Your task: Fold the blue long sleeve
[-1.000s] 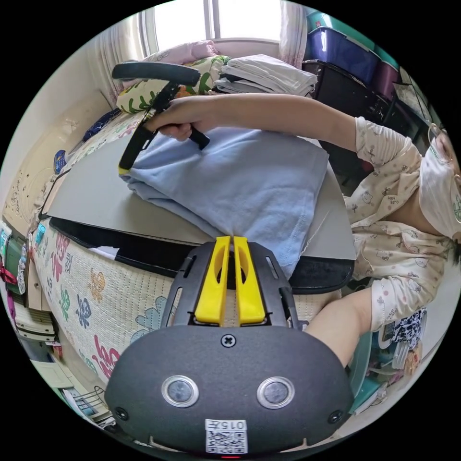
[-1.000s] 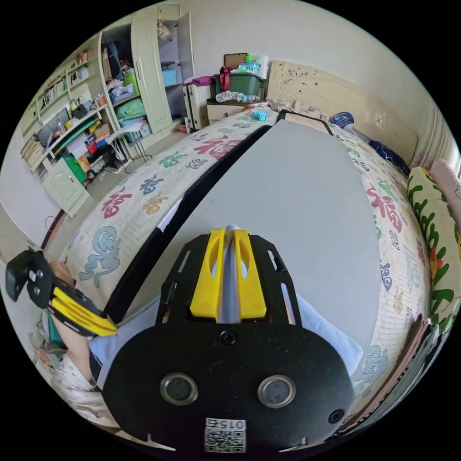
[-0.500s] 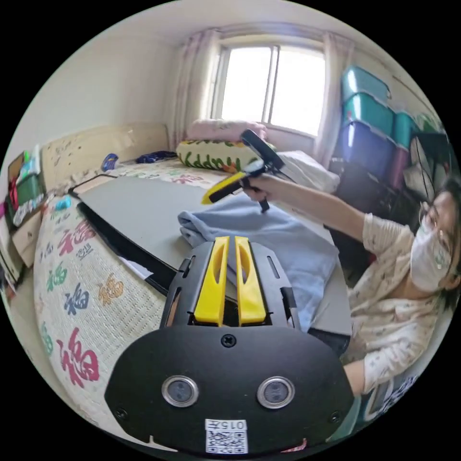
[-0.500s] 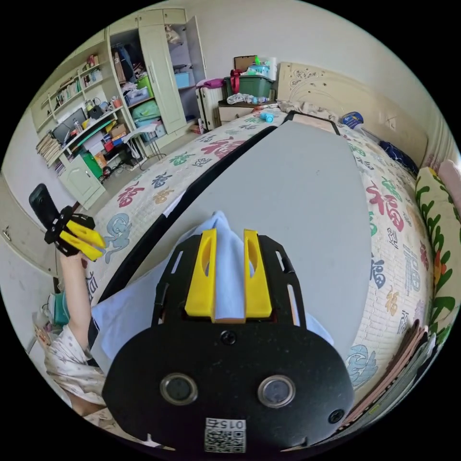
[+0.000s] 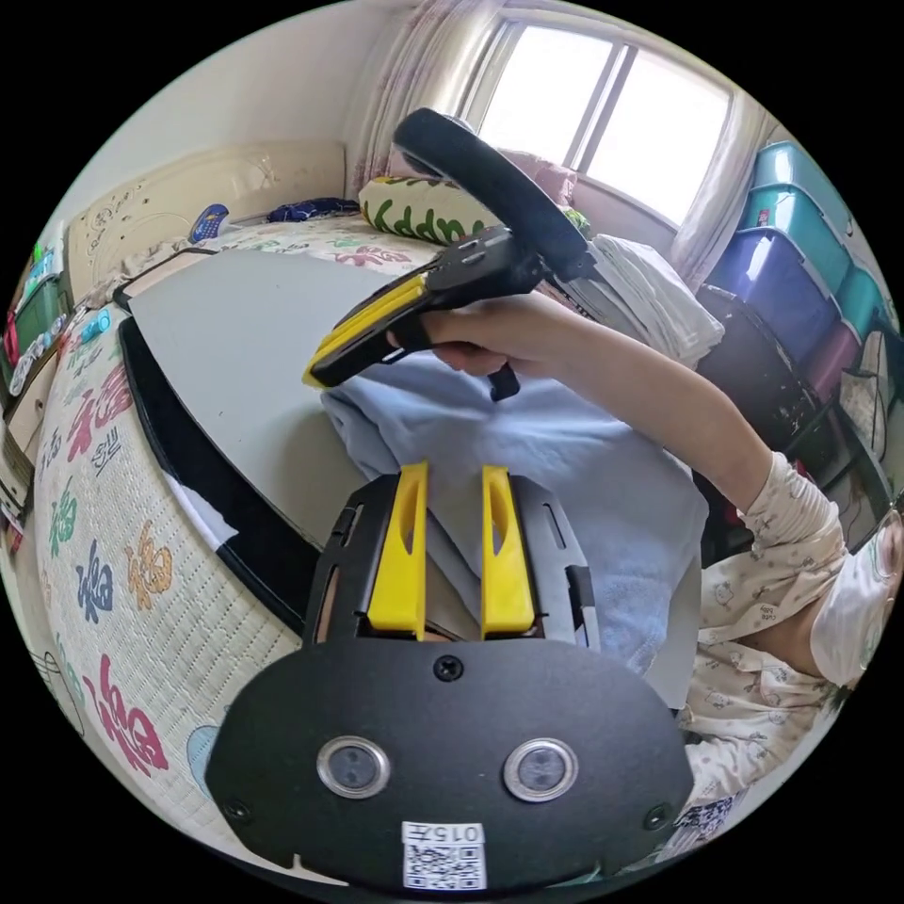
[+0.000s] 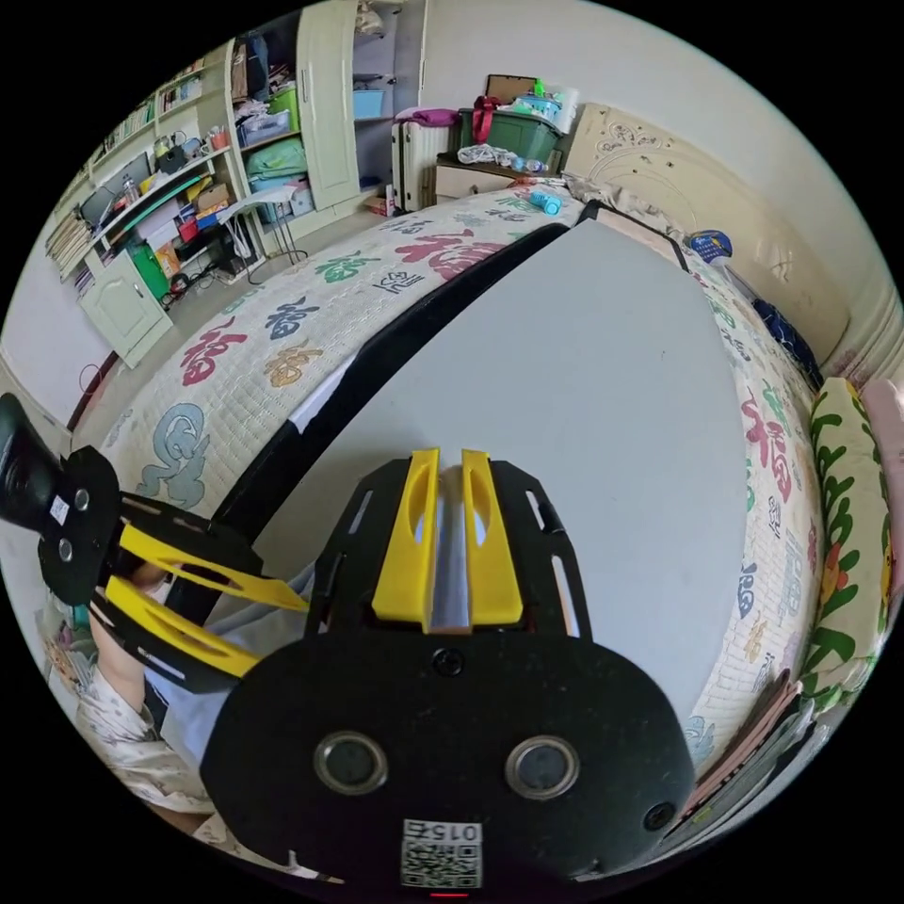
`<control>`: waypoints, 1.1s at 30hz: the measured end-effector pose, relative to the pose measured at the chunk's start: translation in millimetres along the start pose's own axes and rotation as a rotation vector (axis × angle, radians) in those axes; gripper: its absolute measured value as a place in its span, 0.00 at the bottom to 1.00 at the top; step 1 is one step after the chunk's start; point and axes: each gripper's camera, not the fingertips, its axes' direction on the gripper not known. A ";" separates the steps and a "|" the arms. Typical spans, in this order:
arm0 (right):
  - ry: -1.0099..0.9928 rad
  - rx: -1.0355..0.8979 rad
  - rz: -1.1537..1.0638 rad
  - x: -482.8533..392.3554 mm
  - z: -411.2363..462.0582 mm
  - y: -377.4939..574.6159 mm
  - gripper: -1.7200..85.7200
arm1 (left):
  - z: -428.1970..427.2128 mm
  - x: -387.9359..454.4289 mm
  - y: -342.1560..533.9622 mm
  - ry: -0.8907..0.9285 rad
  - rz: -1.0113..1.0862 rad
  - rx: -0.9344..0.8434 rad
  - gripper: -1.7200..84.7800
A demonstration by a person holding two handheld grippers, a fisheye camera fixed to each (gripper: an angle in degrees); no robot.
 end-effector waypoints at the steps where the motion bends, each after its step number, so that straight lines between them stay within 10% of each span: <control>1: 0.008 -0.004 -0.008 -7.1 0.9 -2.5 0.08 | 8.2 -0.8 1.7 0.002 -0.002 -0.015 0.12; 9: 0.112 0.005 0.138 9.2 -34.1 -2.1 0.06 | 45.0 1.0 8.1 -0.013 0.016 -0.043 0.11; 29: -0.355 -0.100 -0.302 -123.7 -125.0 10.0 0.01 | 106.0 -86.3 17.3 0.109 -0.097 0.088 0.22; 33: -0.204 -0.040 -0.313 -152.2 -161.3 8.6 0.01 | 116.3 -91.8 7.8 0.118 -0.048 0.067 0.22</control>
